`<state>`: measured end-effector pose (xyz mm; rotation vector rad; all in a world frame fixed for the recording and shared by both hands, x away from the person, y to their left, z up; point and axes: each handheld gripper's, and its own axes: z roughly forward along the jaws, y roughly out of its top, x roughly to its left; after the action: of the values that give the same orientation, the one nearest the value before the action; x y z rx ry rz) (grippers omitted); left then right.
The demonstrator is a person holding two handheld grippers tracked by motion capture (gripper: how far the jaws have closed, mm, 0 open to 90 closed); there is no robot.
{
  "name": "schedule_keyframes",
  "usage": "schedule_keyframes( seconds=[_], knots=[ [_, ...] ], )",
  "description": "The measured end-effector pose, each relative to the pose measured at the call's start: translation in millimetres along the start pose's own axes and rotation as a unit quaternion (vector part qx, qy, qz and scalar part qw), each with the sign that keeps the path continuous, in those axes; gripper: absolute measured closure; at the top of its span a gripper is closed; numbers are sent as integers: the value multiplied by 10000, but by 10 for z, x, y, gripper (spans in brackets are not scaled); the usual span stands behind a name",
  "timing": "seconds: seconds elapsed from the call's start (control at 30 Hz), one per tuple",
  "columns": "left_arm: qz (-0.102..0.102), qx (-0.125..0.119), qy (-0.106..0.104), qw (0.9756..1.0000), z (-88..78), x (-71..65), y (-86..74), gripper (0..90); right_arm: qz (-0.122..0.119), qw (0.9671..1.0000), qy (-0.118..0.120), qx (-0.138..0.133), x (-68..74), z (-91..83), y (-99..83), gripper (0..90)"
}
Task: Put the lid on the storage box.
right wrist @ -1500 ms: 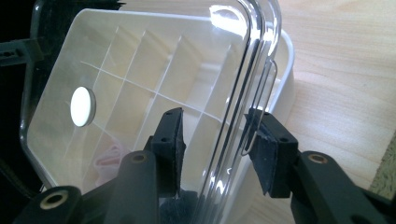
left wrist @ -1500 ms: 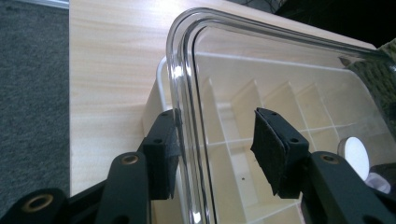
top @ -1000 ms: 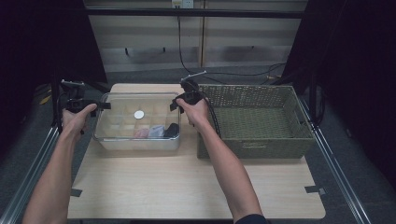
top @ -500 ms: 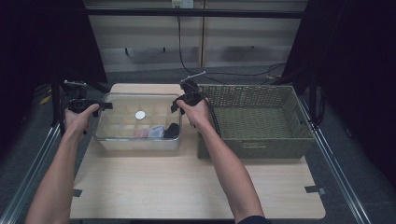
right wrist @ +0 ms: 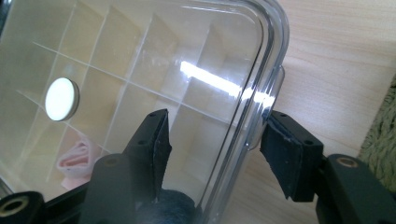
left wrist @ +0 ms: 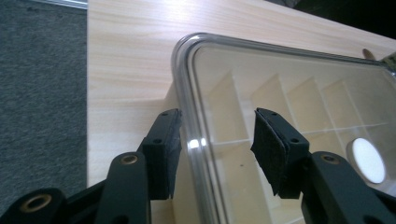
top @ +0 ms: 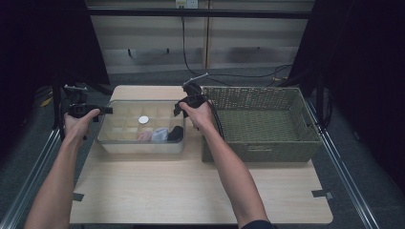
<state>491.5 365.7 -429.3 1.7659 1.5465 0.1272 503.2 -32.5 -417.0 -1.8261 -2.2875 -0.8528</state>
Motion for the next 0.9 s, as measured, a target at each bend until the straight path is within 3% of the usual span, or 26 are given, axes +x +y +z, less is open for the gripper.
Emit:
schedule_keyframes(
  seconds=[0.43, 0.77, 0.9],
  knots=[
    [72, 40, 5, 10000, -35, -41, -11, 512, 133, 9999, 24, -58, -13, -7, 7, 418],
    [188, -92, -61, 9998, -170, -44, -73, 404, 198, 9995, 83, -241, 63, -88, -14, 302],
    [175, -100, -12, 9998, -185, -9, -113, 402, 209, 9993, 18, -296, 54, -137, -13, 279]
  ],
)
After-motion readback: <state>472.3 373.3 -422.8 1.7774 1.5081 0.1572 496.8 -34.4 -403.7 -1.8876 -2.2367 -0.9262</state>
